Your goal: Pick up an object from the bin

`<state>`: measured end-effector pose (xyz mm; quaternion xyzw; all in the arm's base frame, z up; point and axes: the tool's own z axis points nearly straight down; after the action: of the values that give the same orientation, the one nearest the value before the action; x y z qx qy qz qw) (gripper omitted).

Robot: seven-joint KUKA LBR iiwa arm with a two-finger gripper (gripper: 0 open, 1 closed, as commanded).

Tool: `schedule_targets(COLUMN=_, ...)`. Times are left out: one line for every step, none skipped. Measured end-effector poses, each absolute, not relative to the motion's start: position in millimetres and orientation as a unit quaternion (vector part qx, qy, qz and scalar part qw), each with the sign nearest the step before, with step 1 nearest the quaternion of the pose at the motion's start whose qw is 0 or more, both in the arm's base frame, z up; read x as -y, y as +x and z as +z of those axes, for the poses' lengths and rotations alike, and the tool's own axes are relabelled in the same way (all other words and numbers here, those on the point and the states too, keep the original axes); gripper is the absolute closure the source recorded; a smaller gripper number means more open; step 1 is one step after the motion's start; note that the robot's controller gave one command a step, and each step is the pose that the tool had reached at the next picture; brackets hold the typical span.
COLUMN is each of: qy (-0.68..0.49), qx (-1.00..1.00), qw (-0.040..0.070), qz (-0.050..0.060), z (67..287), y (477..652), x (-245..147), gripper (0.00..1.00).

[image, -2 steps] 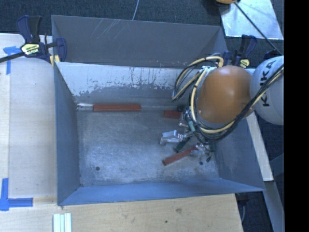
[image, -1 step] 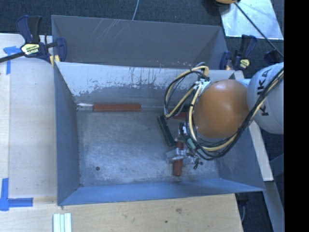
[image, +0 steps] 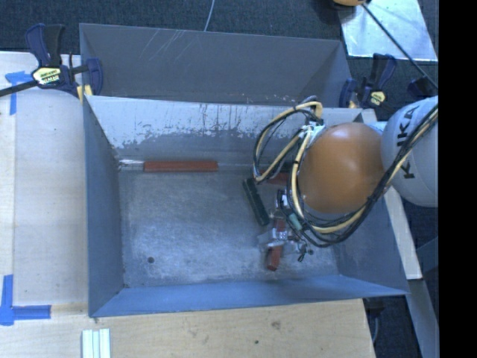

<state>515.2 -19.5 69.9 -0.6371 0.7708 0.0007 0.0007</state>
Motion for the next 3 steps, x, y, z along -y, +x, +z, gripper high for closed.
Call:
schedule_targets(qy=-0.634, qx=-0.773, qw=0.001, qz=0.001, z=193.0, y=549.6, x=3.9, gripper=1.0)
schedule_targets(qy=-0.634, qx=-0.773, qw=0.0, qz=0.001, z=193.0, y=549.5, x=4.0, gripper=1.0)
schedule_targets(qy=-0.7, qx=-0.714, qw=0.001, qz=0.0, z=187.5, y=547.1, x=13.8, gripper=1.0)
